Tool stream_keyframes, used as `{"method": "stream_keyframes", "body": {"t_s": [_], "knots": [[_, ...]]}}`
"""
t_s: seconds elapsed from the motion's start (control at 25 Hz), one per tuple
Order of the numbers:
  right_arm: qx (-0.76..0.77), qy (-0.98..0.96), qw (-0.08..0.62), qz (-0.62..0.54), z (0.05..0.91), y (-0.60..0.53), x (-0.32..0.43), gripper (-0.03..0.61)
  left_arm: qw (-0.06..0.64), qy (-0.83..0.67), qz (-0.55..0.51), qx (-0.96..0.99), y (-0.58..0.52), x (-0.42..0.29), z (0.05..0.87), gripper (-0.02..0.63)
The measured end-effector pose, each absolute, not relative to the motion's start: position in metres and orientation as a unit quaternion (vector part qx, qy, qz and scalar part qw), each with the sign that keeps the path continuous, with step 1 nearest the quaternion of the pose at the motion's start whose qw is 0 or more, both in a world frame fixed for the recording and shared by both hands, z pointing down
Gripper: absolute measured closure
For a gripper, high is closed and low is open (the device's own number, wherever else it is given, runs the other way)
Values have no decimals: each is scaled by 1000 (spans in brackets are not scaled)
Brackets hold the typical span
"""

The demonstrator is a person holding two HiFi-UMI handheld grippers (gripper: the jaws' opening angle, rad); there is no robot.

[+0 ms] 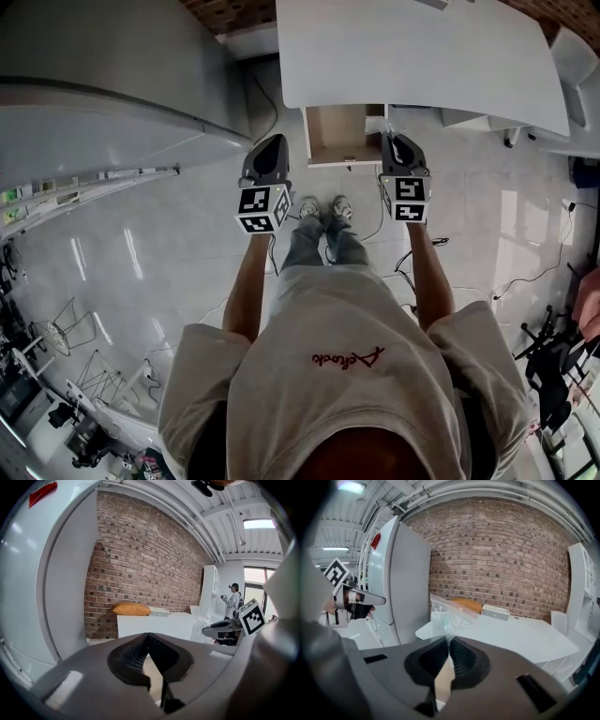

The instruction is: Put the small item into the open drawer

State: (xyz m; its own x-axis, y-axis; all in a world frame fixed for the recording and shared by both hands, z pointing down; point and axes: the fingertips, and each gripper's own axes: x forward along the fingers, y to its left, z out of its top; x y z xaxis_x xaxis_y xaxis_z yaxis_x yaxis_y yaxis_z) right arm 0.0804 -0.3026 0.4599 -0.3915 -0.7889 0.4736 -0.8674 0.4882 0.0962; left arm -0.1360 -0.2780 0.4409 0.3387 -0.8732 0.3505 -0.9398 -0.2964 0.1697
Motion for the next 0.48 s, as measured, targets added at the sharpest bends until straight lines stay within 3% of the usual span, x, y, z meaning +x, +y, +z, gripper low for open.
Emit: {"method": "stream_keyframes", "body": {"t_s": [0.48], "knots": [[495, -816, 266, 138, 530, -290, 91, 565, 218, -541, 134, 801, -280, -122, 512, 605]]}}
